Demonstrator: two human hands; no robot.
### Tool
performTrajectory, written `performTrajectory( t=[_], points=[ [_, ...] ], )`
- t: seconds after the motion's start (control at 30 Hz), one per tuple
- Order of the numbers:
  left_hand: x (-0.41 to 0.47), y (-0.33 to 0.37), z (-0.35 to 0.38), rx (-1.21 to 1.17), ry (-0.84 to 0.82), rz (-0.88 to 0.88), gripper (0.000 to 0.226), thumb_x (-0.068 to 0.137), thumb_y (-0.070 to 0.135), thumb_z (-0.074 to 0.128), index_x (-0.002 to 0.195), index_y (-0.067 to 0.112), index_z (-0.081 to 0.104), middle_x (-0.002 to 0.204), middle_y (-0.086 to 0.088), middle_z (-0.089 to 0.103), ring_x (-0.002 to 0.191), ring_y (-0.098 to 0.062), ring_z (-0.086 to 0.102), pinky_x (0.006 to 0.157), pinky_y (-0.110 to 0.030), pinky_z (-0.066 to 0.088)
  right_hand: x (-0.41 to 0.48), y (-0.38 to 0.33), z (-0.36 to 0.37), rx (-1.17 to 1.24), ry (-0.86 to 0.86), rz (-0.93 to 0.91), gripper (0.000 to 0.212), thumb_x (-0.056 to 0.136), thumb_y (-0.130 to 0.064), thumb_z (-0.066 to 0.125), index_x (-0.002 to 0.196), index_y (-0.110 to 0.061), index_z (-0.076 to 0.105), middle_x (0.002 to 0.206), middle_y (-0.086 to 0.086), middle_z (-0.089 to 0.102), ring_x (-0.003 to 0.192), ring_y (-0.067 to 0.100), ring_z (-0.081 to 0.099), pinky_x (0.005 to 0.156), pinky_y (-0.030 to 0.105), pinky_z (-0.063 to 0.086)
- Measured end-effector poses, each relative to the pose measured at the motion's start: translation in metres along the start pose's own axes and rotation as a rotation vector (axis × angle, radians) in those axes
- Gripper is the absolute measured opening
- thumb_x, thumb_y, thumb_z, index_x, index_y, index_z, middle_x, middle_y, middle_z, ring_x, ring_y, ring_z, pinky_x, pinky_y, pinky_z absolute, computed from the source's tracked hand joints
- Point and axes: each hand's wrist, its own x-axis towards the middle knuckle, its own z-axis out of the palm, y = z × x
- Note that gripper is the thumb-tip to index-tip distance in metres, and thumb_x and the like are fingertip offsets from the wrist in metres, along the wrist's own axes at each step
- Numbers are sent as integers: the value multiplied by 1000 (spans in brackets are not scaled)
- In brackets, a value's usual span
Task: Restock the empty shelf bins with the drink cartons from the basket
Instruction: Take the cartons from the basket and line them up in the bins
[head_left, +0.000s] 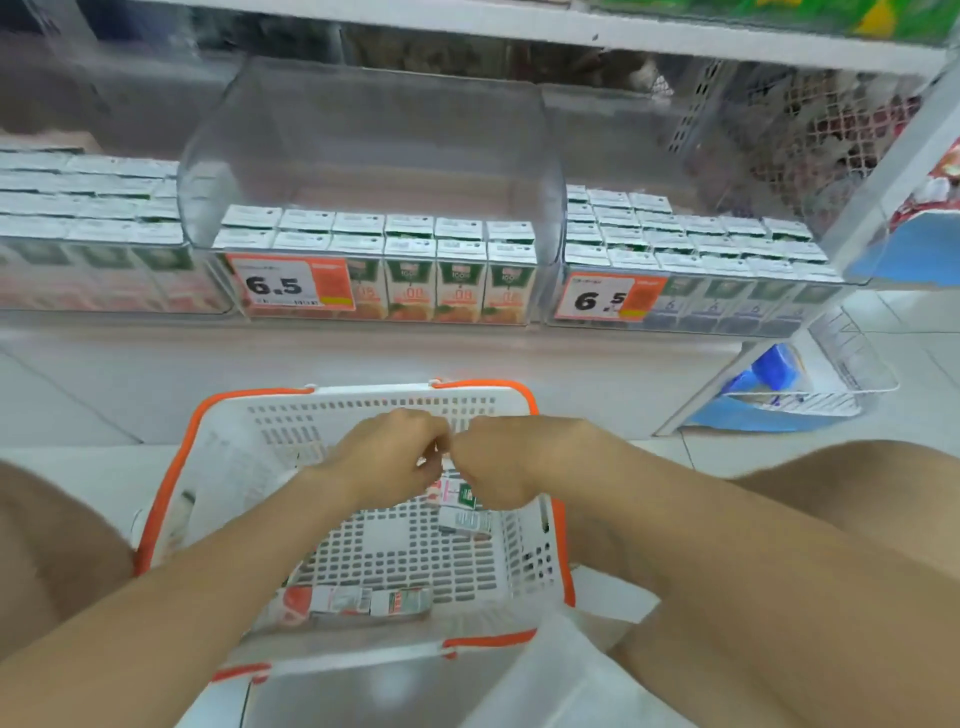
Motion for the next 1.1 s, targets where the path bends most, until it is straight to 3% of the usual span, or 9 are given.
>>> performTrajectory(
  t=[0.13,0.23,0.33,0.43,0.6,0.77,0.97,1.03,1.1],
  points=[
    [-2,-22,51,24,-140,-115,9,91,23,58,92,29,64,95,9,68,88,-18,63,73,-37,57,40,4,32,-39,-35,47,16,98,-2,51,87,-13,53,84,4,51,65,19,50,52,30,38],
    [3,-35,86,19,-206,-171,7,93,25,60,97,26,65,100,3,68,90,-24,66,76,-42,59,69,15,49,16,5,109,20,98,-1,51,84,-15,48,88,4,48,65,16,47,54,30,37],
    [10,-48,116,20,-266,-198,15,96,24,59,108,22,68,110,-2,66,96,-28,68,79,-44,60,97,29,60,82,63,180,14,99,-2,53,94,-14,47,100,8,53,77,21,50,70,34,43],
    [18,-60,139,30,-313,-194,25,99,24,59,124,20,63,123,-5,60,105,-31,66,81,-43,58,123,45,75,99,109,220,13,99,-2,54,106,-13,54,109,12,58,88,27,54,75,38,44],
    [36,-64,176,13,-350,-165,45,101,19,64,144,12,52,143,-10,52,122,-34,61,92,-45,57,157,65,105,63,145,249,41,98,-1,55,137,-10,51,126,15,57,115,38,62,95,48,51],
    [42,-53,207,45,-384,-177,51,98,17,69,144,9,50,136,-11,53,124,-32,56,91,-45,54,176,65,129,143,122,280,37,101,-11,57,136,-13,47,124,17,52,115,39,57,91,48,51],
    [31,-55,220,52,-355,-275,51,100,25,67,146,10,49,139,-11,53,122,-31,58,91,-45,54,181,57,134,48,152,311,58,89,12,60,140,-8,42,128,20,48,113,39,61,86,46,54],
    [25,-61,216,-60,-344,-275,49,101,26,65,146,12,51,142,-10,54,118,-30,61,88,-40,55,181,57,133,61,169,309,58,87,8,64,139,-8,43,126,18,51,113,38,62,86,45,54],
    [18,-67,206,-269,-376,-356,29,98,24,67,124,11,66,125,-12,67,100,-26,67,75,-29,52,177,60,128,99,210,289,55,87,0,68,136,-10,45,123,16,54,110,36,63,83,44,53]
  ],
)
